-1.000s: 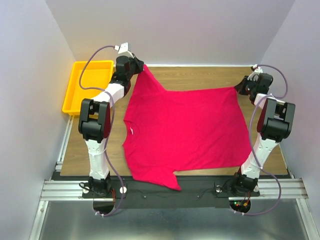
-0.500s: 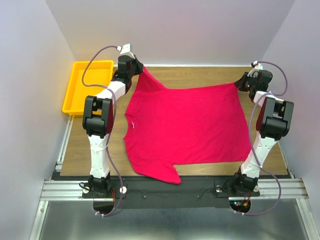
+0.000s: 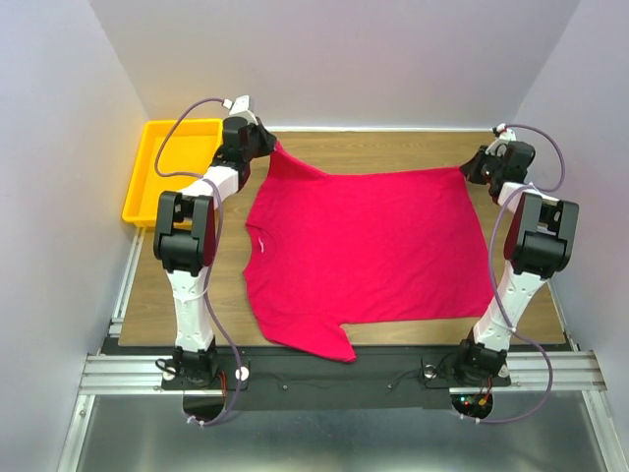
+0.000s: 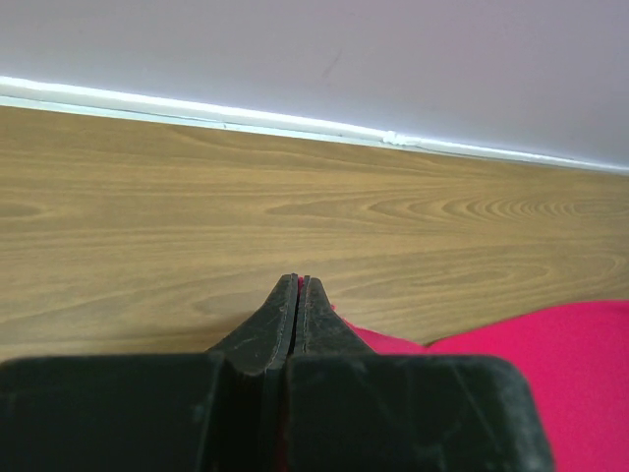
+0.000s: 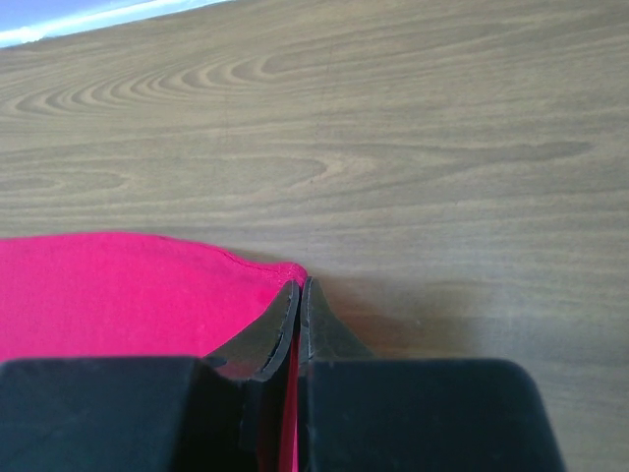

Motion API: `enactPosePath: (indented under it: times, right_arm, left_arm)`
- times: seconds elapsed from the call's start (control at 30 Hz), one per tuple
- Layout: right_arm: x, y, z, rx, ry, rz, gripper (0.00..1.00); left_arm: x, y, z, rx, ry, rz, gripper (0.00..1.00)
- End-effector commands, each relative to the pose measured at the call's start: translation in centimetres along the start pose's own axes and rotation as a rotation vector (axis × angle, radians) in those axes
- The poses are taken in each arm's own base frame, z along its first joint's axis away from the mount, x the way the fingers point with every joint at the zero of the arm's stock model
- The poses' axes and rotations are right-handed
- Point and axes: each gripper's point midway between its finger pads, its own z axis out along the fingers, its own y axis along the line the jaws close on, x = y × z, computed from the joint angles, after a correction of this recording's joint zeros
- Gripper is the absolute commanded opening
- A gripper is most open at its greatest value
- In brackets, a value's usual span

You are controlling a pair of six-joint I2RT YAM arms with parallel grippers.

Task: Fold and stack the t-shirts
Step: Flatten the tshirt out, then fold the tshirt

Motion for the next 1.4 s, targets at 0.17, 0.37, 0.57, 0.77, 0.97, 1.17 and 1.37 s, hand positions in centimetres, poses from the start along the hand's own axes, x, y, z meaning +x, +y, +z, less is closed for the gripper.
enactPosePath:
  times: [0.17,0.37,0.57,0.77,0.97,1.17,1.37]
  right_arm:
    - [-4.4,1.5,-2.6,0.011,-0.113,-0.076,0.01]
    - [-4.7,1.5,-3.7,0.026,-0.123,-0.081,0.0]
    - [-4.0,1.1,-4.8,0.055,-0.114,-0.091,0.01]
    - [-4.0,-0.1,-6.2,0.109,-0.121,-0.089,0.0]
    - [-3.7,-0.4,-6.9,0.115,-0.12,-0.086,0.01]
    - [-3.4,-0.2,-7.2,0.115,-0.115,-0.087,0.01]
    - [-2.7,-0.3,-7.1,0.116,-0.103,-0.082,0.01]
  left_arm:
    - [-6.2,-3.6,-4.0,0.116,-0.136,0.066,0.0]
    - [-6.2,-3.6,-4.8,0.117,-0.131,0.066,0.0]
    - [-5.6,-3.0,-6.0,0.104,-0.119,0.074,0.0]
    - [-5.7,-2.7,-7.4,0.096,-0.121,0.081,0.0]
    - [-5.6,-3.0,-8.0,0.113,-0.112,0.088,0.0]
    - [-5.3,-3.3,-9.0,0.13,-0.1,0.133,0.0]
    - [-5.0,-3.1,-10.4,0.118,-0.101,0.162,0.0]
